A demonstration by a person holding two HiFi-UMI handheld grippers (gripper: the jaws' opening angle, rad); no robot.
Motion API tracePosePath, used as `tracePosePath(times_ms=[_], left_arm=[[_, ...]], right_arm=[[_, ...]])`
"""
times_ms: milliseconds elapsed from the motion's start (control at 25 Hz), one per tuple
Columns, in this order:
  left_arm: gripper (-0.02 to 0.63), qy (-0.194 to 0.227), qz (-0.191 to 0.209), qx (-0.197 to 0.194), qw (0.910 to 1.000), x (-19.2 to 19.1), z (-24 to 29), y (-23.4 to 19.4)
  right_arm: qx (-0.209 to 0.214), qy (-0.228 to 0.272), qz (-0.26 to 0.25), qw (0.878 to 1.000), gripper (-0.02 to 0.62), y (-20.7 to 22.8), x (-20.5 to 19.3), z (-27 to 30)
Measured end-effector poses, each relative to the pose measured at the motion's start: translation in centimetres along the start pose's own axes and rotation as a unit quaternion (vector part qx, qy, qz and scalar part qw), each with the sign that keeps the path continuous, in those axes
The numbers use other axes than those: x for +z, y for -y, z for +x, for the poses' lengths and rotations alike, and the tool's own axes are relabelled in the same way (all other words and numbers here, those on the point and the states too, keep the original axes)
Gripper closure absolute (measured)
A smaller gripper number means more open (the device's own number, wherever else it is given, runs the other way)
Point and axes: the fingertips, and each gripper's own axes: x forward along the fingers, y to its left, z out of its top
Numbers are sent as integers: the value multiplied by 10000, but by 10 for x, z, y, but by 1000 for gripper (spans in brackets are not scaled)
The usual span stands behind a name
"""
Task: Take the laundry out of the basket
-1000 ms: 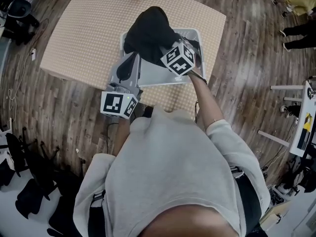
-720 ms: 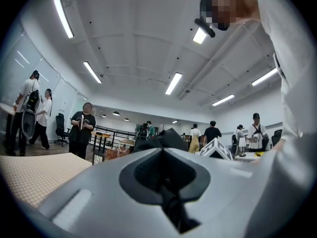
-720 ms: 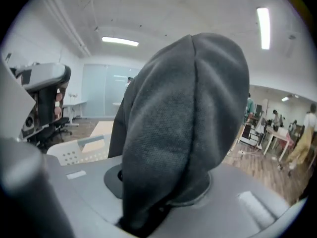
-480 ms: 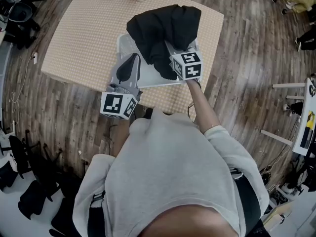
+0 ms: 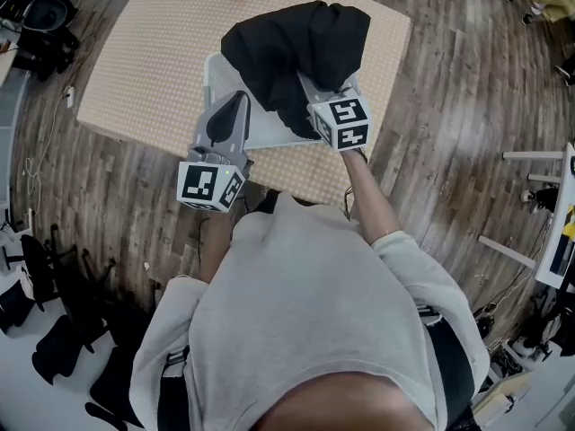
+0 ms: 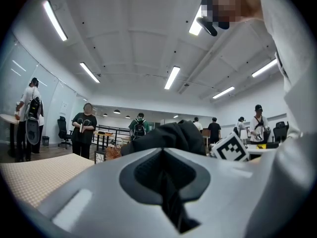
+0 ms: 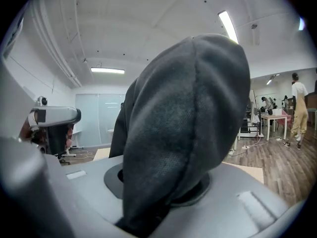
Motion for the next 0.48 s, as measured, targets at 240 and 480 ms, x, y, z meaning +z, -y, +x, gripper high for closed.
tracePosePath(times_ms=[240,480], left_arm=[[595,128,80,45,9999,9,-21,12],[595,290,87,-46,9995,14,-68,27]], right_arm=[[0,417,56,9991,485,-12,25,-32],[-70,920,-203,9955,485,-50,65,-76]])
